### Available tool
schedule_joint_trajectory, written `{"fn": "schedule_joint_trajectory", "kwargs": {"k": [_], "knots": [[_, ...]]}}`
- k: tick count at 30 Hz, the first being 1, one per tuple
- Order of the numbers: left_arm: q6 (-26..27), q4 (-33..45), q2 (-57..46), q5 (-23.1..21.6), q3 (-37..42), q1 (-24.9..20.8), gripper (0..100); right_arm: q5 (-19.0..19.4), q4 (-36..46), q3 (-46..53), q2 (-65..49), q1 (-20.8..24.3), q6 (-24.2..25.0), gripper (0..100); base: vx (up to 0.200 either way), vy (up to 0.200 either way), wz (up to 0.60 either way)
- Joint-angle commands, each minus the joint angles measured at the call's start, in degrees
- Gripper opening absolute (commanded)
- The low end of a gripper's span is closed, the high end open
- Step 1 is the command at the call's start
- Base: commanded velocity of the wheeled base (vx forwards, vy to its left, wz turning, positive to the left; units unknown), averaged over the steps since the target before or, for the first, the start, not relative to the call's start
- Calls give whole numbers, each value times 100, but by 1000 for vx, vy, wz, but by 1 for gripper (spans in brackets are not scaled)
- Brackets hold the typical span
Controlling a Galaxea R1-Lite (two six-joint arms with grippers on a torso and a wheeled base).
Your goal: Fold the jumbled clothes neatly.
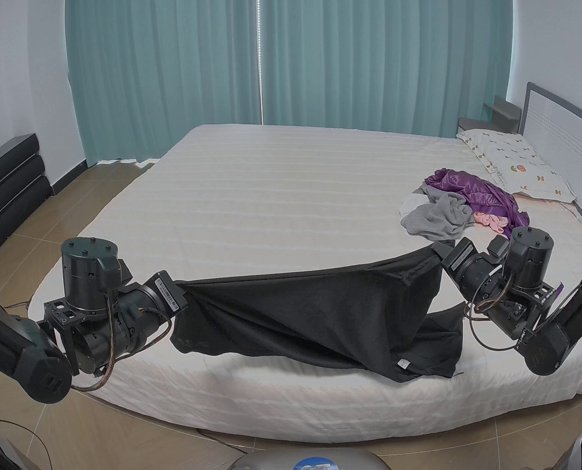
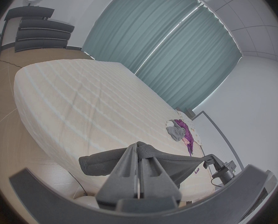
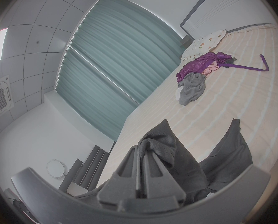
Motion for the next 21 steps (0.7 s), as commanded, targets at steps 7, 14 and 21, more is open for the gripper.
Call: {"fn": "schedule_joint_trajectory", "kwargs": {"k": [7, 14, 21], "knots": [[0, 43, -483, 82, 275, -221, 0, -5, -2, 621, -690, 23, 1, 0, -200, 0, 0], [35, 61, -958, 223, 407, -300, 0, -5, 15, 972, -1577, 32, -26, 0, -114, 0, 0], [351, 175, -1494, 363, 355, -257, 0, 56, 402, 1008, -2729, 102, -202, 0, 0, 0, 0]]}}
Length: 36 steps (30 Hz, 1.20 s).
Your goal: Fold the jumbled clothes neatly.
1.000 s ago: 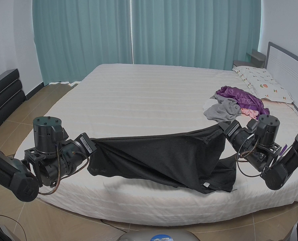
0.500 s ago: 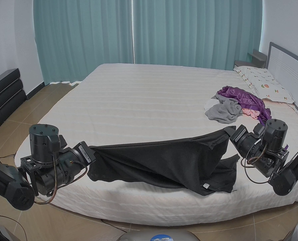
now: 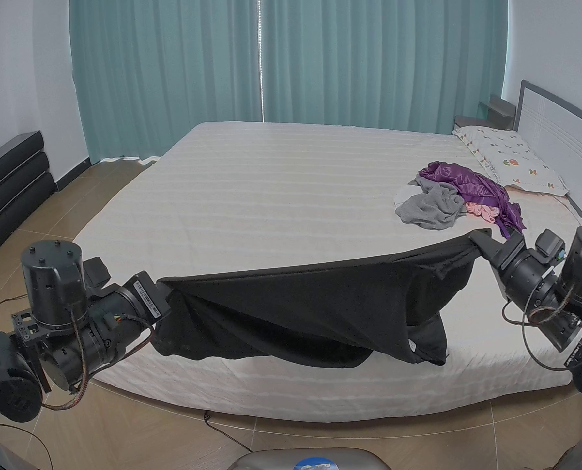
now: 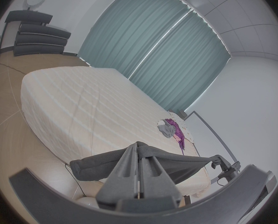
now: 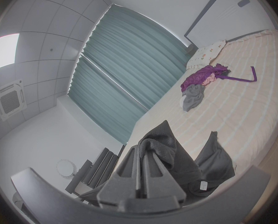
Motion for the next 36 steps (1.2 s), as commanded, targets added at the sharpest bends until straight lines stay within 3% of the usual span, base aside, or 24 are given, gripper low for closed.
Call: {"fn": "schedule_joint_trajectory", "kwargs": {"k": [1, 6, 12, 22, 36], "knots": [[231, 54, -584, 94, -52, 56, 0, 41, 313, 3, -1073, 49, -145, 0, 0, 0, 0], [336, 98, -803, 85, -333, 162, 0, 49, 875, -735, -1398, -75, -242, 0, 0, 0, 0], [494, 573, -566, 33, -966, 302, 0, 32, 1693, -1755, -914, -162, -216, 0, 0, 0, 0], [521, 626, 682, 24, -2056, 461, 0, -30, 1728, -2880, 360, -690, -251, 0, 160, 0, 0], [591, 617, 2220, -55, -3322, 698, 0, -30, 1658, -3486, 1450, -1085, -251, 0, 200, 0, 0]]}}
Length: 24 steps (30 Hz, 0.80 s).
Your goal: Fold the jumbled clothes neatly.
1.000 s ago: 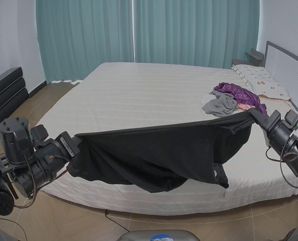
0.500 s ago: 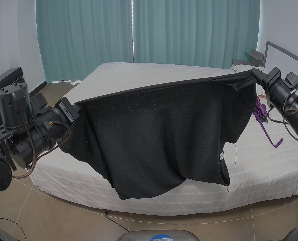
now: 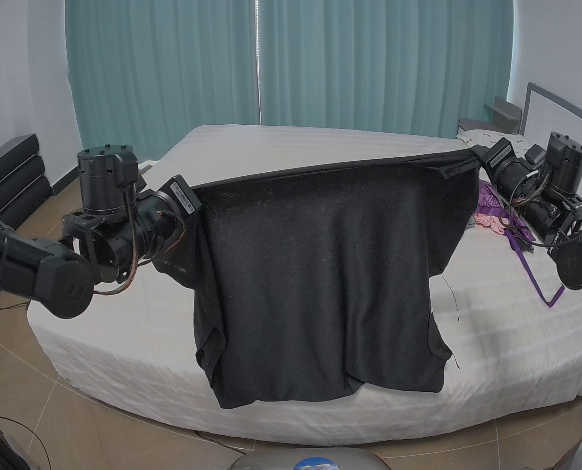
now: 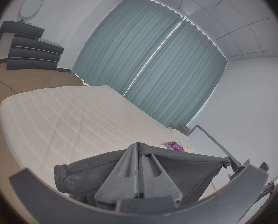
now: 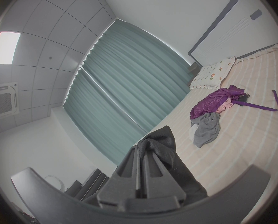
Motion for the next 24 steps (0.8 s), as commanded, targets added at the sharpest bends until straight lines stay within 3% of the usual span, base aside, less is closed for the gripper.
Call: {"fn": "schedule_joint_trajectory", "kwargs": {"k": [1, 11, 24], "knots": [[8, 17, 685, -64, -418, 67, 0, -8, -11, -170, 487, -87, 0, 0, 200, 0, 0], [52, 9, 1625, -284, -1103, 93, 0, 1, -38, -468, 1251, -87, -105, 0, 200, 0, 0], [61, 35, 2988, -311, -2176, 146, 0, 1, -38, -1303, 2930, -140, -96, 0, 0, 0, 0]]}}
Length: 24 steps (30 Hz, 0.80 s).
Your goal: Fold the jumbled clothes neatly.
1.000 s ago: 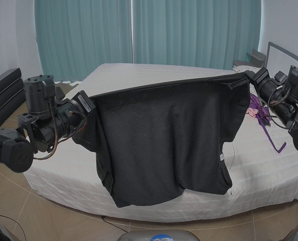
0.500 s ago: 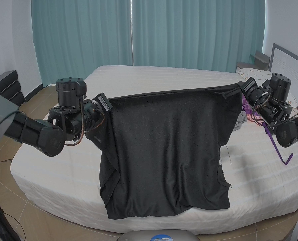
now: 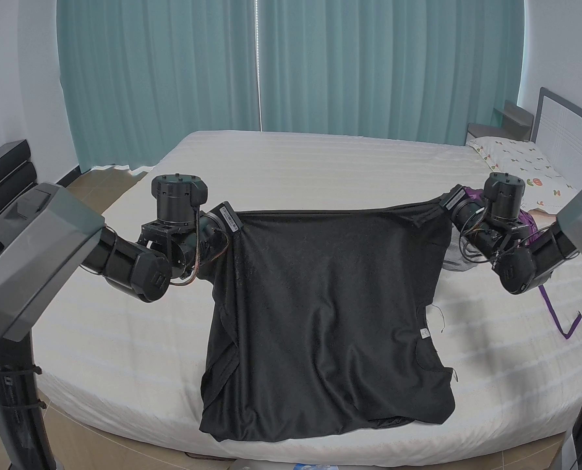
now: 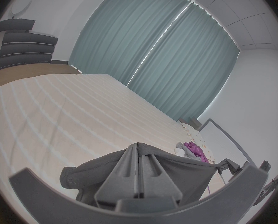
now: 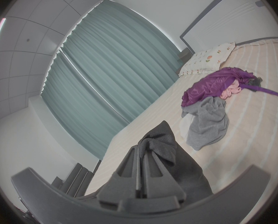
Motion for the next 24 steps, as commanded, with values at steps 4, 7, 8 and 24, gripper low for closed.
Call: {"fn": "schedule_joint_trajectory", "kwargs": {"k": [4, 7, 8, 24], "knots": [[-7, -3, 975, -3, -525, 5, 0, 3, 35, -707, 1317, -19, 25, 0, 0, 0, 0], [-25, 23, 1283, -3, -736, 5, 100, 12, 9, -900, 1739, -1, 25, 100, 0, 0, 0], [-25, 58, 1397, -3, -789, 14, 100, 38, 18, -918, 1845, 16, 16, 100, 0, 0, 0], [-25, 1517, 1002, -82, -622, 295, 100, 240, 0, -391, 1985, -80, 359, 100, 0, 0, 0]]}}
